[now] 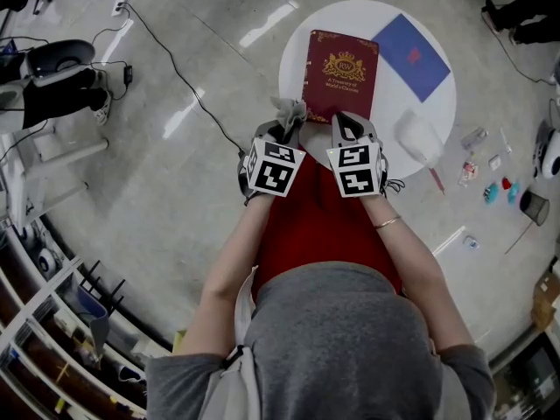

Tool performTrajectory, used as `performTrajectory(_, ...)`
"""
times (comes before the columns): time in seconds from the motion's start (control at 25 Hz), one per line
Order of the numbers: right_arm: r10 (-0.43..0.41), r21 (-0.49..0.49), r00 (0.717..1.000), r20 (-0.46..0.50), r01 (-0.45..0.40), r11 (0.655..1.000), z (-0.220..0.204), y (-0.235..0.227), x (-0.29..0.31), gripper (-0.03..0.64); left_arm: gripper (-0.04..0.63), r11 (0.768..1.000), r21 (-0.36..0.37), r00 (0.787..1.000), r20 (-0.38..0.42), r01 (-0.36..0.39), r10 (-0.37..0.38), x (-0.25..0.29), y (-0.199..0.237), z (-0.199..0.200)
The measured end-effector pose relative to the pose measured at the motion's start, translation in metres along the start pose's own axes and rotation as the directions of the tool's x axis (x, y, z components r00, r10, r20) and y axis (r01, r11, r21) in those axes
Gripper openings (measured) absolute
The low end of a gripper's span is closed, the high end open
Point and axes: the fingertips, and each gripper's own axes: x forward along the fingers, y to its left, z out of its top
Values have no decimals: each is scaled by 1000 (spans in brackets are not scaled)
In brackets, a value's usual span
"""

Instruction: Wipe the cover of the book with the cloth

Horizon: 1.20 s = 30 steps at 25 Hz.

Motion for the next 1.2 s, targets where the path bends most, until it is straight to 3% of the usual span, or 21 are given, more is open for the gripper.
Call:
performTrajectory(0.28, -9, 13, 1000, 14, 9, 1000, -11, -2, -20, 29, 25, 1000, 3, 1000, -9, -6, 6, -14, -18, -17)
performTrajectory(0.64, -26, 36, 998, 59, 24, 999, -26, -10, -49, 29, 25, 1000, 9, 999, 38, -28, 27, -36, -38, -18)
performTrajectory(1.2, -89, 120, 985, 148, 71, 990, -23, -30, -103, 29, 25, 997, 63, 986, 160, -47, 36, -59, -66, 24)
